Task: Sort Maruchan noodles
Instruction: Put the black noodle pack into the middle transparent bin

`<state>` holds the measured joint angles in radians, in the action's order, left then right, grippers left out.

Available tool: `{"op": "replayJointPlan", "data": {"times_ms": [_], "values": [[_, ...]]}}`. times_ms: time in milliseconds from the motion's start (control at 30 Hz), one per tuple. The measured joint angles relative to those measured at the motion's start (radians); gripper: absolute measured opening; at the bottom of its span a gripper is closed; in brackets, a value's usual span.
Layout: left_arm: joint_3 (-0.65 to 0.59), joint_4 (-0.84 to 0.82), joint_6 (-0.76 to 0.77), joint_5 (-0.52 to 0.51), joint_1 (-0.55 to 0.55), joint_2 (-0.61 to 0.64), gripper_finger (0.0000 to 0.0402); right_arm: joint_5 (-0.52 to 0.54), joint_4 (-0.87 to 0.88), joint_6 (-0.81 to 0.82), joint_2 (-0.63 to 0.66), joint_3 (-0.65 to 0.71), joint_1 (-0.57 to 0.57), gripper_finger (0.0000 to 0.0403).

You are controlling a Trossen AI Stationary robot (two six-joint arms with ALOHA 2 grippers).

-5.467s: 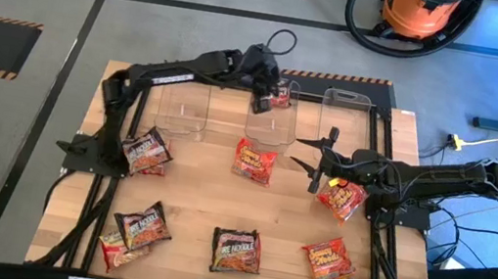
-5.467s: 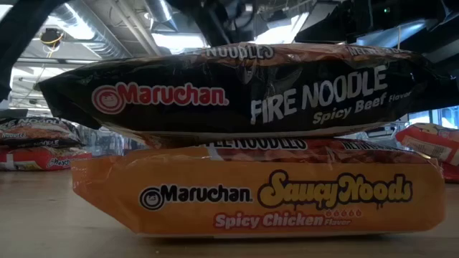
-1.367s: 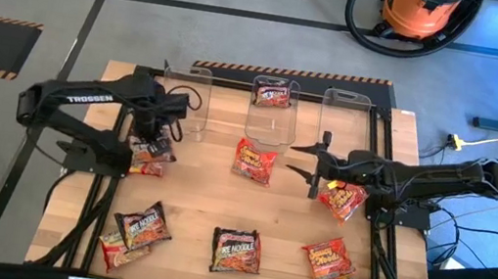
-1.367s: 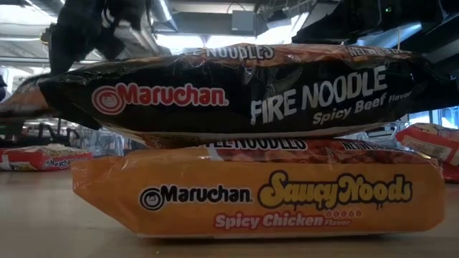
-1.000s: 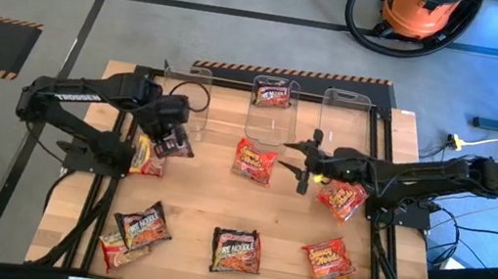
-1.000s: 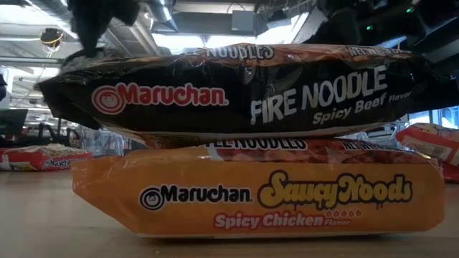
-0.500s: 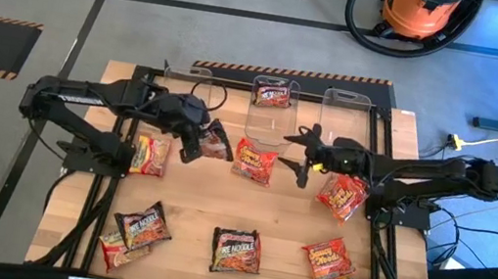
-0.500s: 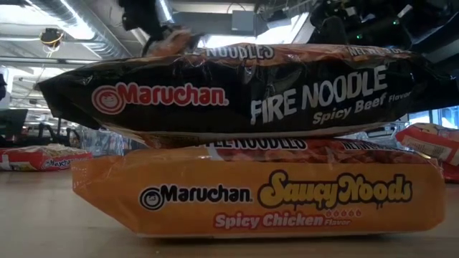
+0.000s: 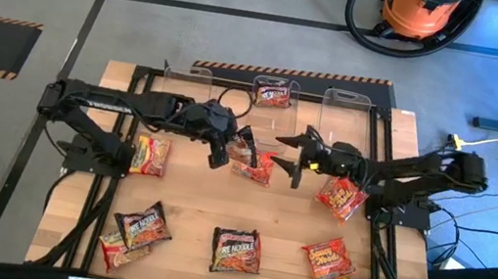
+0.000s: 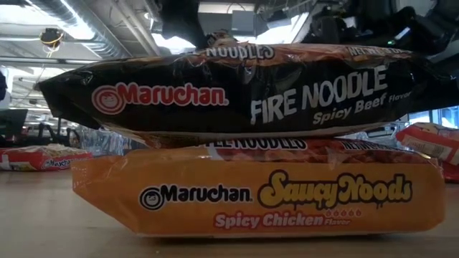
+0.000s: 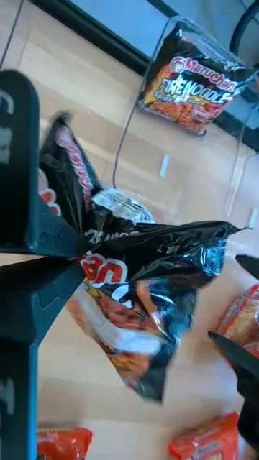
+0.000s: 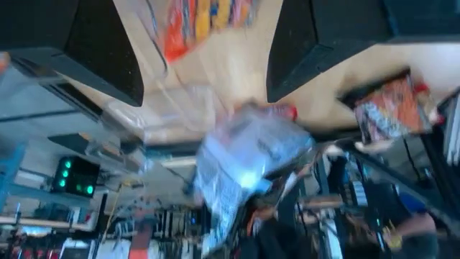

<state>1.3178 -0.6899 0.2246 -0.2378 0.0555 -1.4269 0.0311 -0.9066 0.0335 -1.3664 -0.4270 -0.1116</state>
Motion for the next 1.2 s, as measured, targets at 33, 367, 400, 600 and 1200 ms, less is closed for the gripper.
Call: {"op": "replayJointPlan", "data": {"times_ms": [33,367,400,600,1200], "values": [[0.0,0.023,0.0,-0.008,0.0,-0.01,0.0,-0.005,-0.012,0.021,-0.012,0.0,0.0,0.0271],[0.0,0.099,-0.052,-0.034,0.0,-0.064,0.0,-0.04,-0.066,0.197,-0.11,-0.099,0.0,0.0271],[0.0,0.113,-0.052,-0.035,0.0,-0.063,0.0,-0.038,-0.063,0.209,-0.117,-0.104,0.0,0.0271],[0.0,0.161,-0.079,-0.044,0.0,-0.062,0.0,-0.074,-0.003,0.252,-0.177,-0.169,0.001,0.0271],[0.0,0.173,-0.078,-0.093,0.006,-0.062,0.0,-0.075,-0.048,0.304,-0.22,-0.191,0.015,0.0271]]}}
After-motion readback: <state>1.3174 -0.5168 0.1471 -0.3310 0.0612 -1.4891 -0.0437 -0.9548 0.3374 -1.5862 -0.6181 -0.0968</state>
